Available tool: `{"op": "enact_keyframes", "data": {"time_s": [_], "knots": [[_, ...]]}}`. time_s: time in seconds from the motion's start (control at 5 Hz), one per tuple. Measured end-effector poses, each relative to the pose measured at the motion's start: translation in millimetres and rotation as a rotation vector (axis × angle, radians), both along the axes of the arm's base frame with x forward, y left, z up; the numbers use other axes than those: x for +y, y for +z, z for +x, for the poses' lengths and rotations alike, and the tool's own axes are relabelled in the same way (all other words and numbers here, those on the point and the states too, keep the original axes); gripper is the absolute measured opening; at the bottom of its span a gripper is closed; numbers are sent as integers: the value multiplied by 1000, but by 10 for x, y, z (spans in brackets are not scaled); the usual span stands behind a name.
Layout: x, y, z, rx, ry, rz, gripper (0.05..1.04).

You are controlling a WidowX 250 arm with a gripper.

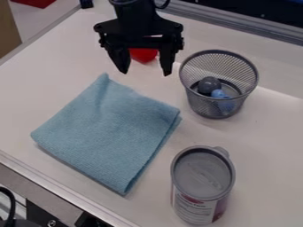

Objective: Placed the blue-handled spoon to the left of the blue cloth

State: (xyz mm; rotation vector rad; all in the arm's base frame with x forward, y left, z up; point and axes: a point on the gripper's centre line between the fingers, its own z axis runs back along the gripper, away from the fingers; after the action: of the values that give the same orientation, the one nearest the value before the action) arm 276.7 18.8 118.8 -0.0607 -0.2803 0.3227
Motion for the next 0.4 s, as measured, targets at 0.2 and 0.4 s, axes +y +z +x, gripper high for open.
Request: {"op": "enact_keyframes", "data": {"time_s": [0.2,0.4], "knots": [[-18,-65,-30,27,4,-2,1001],[-211,-28,-1,40,97,-13,1001]]}}
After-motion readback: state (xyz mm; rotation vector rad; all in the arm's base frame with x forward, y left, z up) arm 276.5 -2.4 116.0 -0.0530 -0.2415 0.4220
